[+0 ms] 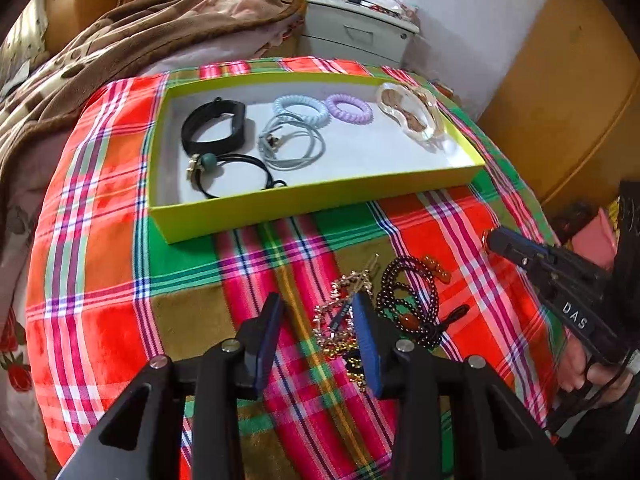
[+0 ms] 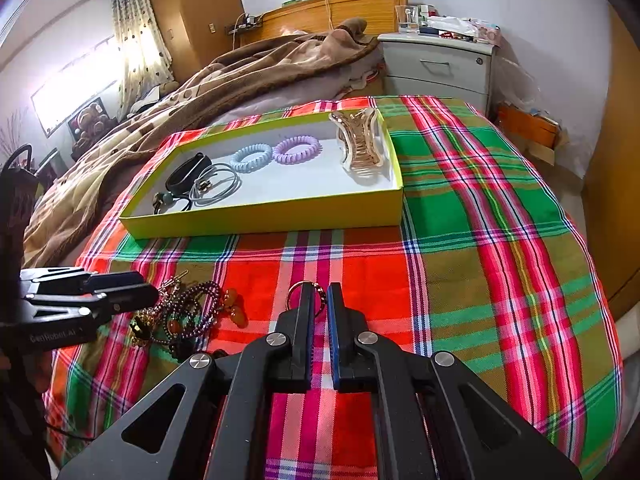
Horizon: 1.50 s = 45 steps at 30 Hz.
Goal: Organize jewelry
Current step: 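Grasp the gold ring with right tool while left tool grasps gold chain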
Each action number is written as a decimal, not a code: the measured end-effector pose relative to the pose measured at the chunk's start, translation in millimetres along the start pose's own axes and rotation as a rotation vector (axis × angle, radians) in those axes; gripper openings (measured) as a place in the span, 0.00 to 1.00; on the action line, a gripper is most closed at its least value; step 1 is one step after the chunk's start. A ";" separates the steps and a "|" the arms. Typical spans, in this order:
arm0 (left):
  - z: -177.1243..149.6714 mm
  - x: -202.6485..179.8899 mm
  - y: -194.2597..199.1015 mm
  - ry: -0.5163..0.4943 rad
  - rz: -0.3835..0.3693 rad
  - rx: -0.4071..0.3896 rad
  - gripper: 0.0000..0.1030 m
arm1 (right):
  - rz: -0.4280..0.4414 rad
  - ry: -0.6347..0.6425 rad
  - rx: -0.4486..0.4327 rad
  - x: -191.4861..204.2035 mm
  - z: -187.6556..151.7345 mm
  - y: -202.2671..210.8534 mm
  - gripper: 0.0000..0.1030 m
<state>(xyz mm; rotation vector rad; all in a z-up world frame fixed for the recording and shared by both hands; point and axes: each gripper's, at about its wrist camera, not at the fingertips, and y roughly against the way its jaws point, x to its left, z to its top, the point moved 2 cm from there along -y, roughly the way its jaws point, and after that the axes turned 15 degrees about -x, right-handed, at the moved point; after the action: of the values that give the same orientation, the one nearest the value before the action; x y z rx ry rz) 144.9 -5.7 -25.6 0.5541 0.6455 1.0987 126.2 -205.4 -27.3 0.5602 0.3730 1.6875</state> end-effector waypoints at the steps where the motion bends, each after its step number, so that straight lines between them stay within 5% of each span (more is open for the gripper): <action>1: -0.9 -2.3 -0.4 -0.013 0.002 0.002 0.37 | 0.001 -0.001 0.001 -0.2 0.0 -0.3 0.06; 12: 3.8 -11.3 -7.1 -0.074 0.039 0.014 0.37 | 0.005 -0.008 -0.008 -1.5 0.3 0.9 0.06; 18: 5.4 -11.8 -10.1 -0.065 0.039 0.005 0.37 | 0.005 -0.010 -0.011 -2.1 0.6 2.6 0.06; 23: 5.2 -10.6 -10.1 -0.035 0.014 0.001 0.23 | 0.003 -0.013 -0.009 -2.1 0.8 2.6 0.06; 45: 11.5 0.6 7.9 0.045 -0.012 -0.058 0.18 | -0.001 -0.008 -0.031 0.9 7.8 10.2 0.06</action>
<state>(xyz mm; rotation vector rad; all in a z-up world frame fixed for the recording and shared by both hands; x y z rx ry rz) 148.3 -3.4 -12.2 0.4768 0.6533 1.1175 122.0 -206.9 -15.2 0.5441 0.3404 1.6869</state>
